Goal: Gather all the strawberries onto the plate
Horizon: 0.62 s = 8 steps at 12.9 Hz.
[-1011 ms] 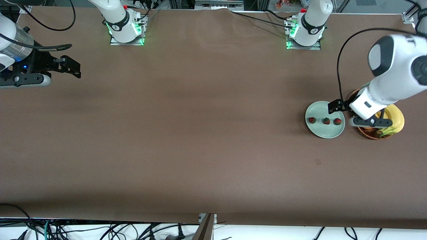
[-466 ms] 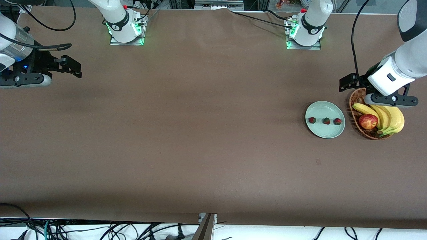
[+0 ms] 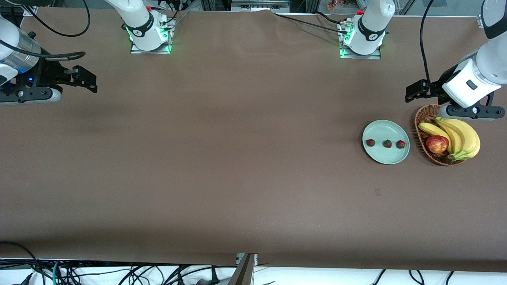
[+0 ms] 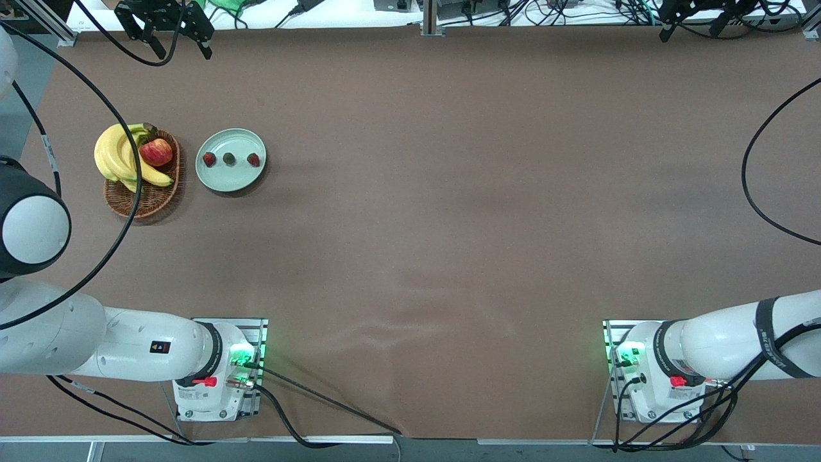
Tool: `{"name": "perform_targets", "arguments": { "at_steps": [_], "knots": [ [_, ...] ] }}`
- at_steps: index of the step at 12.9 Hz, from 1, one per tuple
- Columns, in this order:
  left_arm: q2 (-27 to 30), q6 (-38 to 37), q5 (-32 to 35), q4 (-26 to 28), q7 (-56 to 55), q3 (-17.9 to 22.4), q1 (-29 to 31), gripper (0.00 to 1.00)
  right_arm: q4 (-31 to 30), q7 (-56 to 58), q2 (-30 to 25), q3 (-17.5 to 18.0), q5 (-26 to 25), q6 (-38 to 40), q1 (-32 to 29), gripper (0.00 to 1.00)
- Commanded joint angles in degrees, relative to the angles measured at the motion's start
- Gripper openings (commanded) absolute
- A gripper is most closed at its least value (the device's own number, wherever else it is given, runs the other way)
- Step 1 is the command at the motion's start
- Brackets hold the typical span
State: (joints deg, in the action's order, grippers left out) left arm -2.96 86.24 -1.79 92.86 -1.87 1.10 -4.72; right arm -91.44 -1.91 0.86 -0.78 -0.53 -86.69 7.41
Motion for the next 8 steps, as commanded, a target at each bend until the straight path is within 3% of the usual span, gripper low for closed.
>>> {"name": "perform_targets", "arguments": {
  "at_steps": [1, 8],
  "knots": [
    [-1.0, -2.12, -0.93, -3.02, 0.37, 0.39, 0.06, 1.0, 0.91, -0.11, 0.28, 0.6, 1.05, 0.47, -0.91, 1.0],
    [-1.52, -1.43, 1.17, -3.38, 2.57, 0.4, 0.06, 1.0, 0.91, -0.11, 0.28, 0.6, 0.97, 0.3, -0.91, 1.0]
  ]
}}
